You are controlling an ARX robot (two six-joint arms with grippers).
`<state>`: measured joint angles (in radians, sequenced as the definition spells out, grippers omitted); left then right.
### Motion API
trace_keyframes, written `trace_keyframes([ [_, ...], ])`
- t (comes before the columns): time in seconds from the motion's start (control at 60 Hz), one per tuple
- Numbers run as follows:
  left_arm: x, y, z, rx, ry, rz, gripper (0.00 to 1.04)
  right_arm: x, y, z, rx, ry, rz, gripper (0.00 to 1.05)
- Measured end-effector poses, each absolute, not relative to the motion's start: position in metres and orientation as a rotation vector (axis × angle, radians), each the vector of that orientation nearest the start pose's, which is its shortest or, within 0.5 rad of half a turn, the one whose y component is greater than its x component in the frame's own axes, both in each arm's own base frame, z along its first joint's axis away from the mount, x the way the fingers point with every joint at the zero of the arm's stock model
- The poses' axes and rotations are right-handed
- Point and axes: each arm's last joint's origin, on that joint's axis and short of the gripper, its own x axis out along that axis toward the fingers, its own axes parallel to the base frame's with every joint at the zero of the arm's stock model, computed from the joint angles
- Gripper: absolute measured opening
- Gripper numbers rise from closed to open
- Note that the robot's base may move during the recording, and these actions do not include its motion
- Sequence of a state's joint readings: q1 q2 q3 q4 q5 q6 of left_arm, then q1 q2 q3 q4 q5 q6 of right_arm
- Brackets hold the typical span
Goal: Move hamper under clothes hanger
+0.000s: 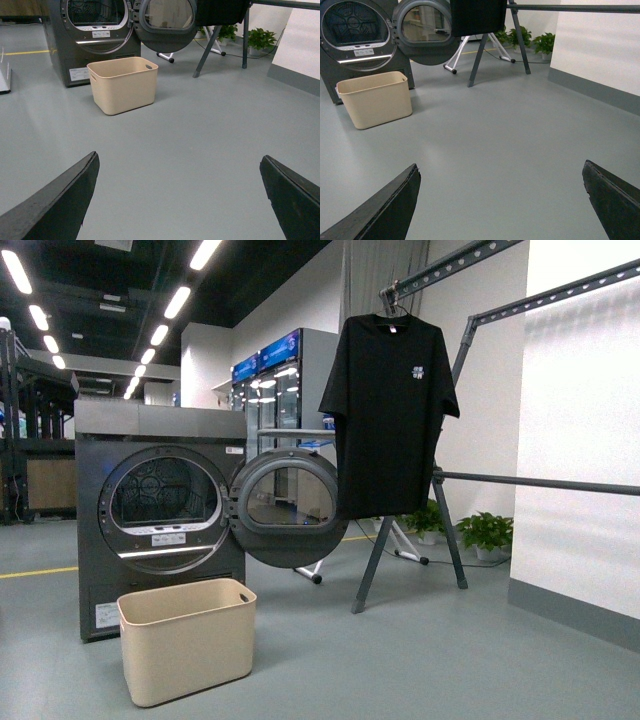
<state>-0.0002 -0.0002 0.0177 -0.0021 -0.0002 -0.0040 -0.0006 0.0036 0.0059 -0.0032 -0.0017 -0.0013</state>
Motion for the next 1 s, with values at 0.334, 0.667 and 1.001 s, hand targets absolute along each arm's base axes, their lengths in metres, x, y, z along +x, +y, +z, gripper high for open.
trace_keyframes([
  [0.334, 0.0966, 0.0, 0.1694, -0.004, -0.016, 0.0, 0.98, 0.0976, 0.0, 0.1649, -0.001, 0.001, 0.001, 0.97],
  [0.667, 0.0966, -0.0001, 0.1694, -0.004, -0.016, -0.001, 0.98, 0.0976, 0.0, 0.1649, -0.001, 0.001, 0.001, 0.97],
  [1.001, 0.0965, 0.0, 0.1694, -0.004, -0.016, 0.0, 0.98, 0.0976, 0.0, 0.1649, -0.001, 0.001, 0.001, 0.97],
])
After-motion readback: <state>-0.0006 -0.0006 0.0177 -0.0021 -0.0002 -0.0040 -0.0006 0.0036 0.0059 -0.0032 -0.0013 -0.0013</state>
